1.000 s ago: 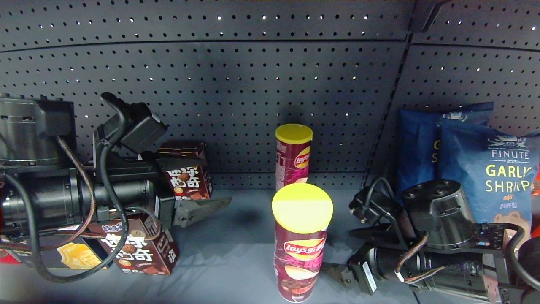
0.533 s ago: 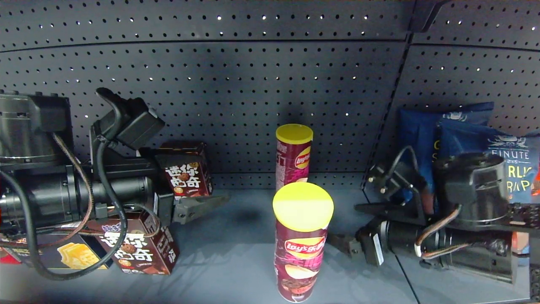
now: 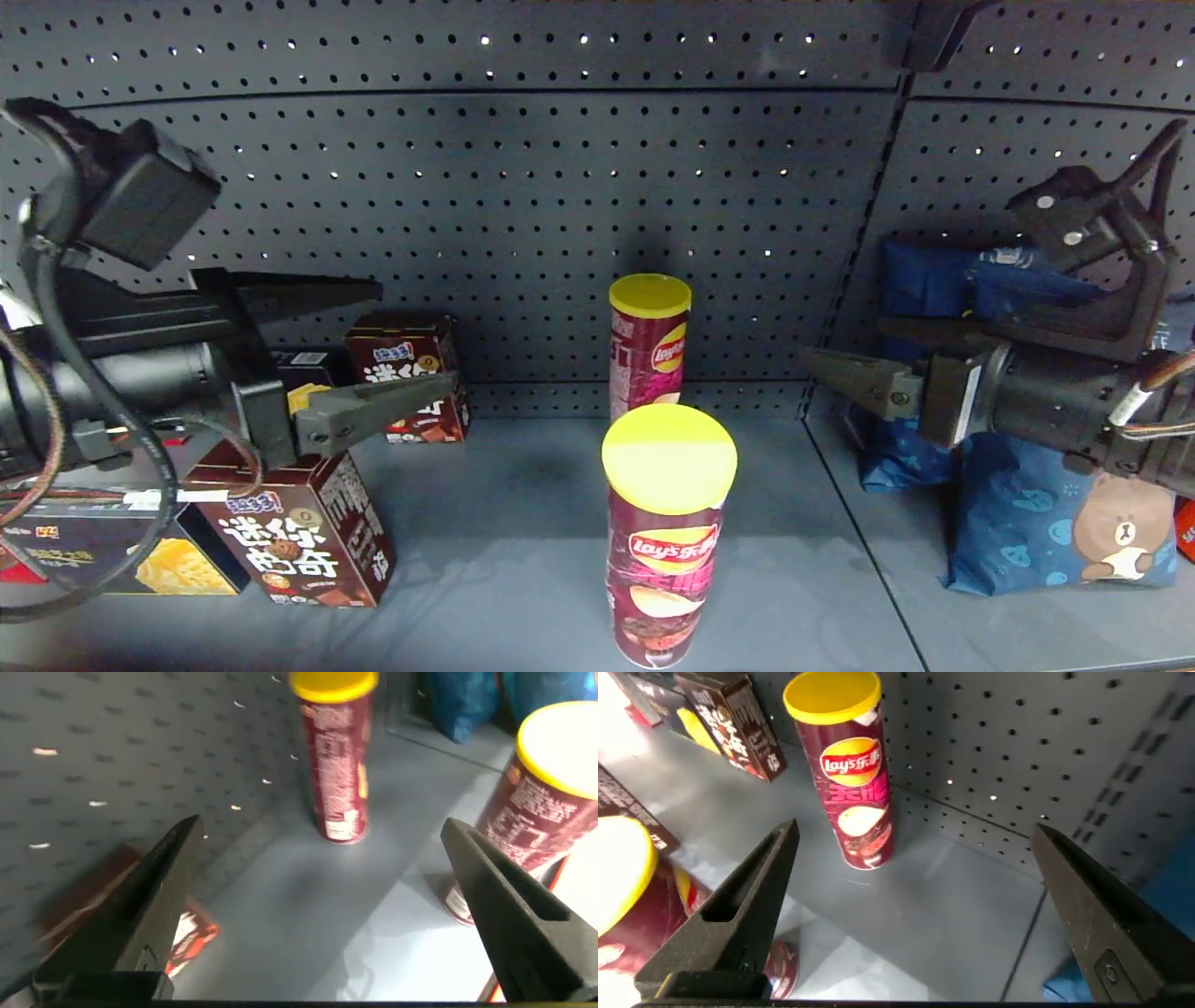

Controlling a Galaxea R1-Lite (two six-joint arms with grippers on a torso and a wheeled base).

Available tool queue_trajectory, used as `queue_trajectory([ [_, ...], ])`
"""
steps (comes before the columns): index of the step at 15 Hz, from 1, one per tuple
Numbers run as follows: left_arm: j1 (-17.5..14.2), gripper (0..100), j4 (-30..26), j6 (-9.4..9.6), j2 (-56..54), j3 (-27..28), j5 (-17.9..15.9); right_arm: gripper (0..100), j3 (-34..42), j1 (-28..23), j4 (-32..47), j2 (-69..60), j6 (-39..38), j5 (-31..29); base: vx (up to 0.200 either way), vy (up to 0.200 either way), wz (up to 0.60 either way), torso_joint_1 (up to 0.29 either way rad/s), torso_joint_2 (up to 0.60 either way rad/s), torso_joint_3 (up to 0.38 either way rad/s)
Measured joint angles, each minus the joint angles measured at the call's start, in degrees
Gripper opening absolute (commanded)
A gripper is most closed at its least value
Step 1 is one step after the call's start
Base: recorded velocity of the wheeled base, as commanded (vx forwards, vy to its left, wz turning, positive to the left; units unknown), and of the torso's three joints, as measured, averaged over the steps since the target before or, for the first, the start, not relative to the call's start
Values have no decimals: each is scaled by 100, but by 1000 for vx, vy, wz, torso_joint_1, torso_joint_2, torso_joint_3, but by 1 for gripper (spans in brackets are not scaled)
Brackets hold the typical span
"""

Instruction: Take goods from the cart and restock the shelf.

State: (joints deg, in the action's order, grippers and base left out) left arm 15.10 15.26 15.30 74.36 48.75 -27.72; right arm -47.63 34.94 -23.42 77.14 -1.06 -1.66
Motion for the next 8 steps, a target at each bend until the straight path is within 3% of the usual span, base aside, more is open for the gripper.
queue_trajectory([
  [3, -378, 100, 1, -197, -568, -328, -6, 100, 369, -272, 0, -525, 9, 7, 0, 0, 0, 0, 0, 0],
  [8, -730, 100, 41, -806, -1841, -1496, -41, 100, 1226, -1218, 32, -1653, 11, 126, 0, 0, 0, 0, 0, 0],
])
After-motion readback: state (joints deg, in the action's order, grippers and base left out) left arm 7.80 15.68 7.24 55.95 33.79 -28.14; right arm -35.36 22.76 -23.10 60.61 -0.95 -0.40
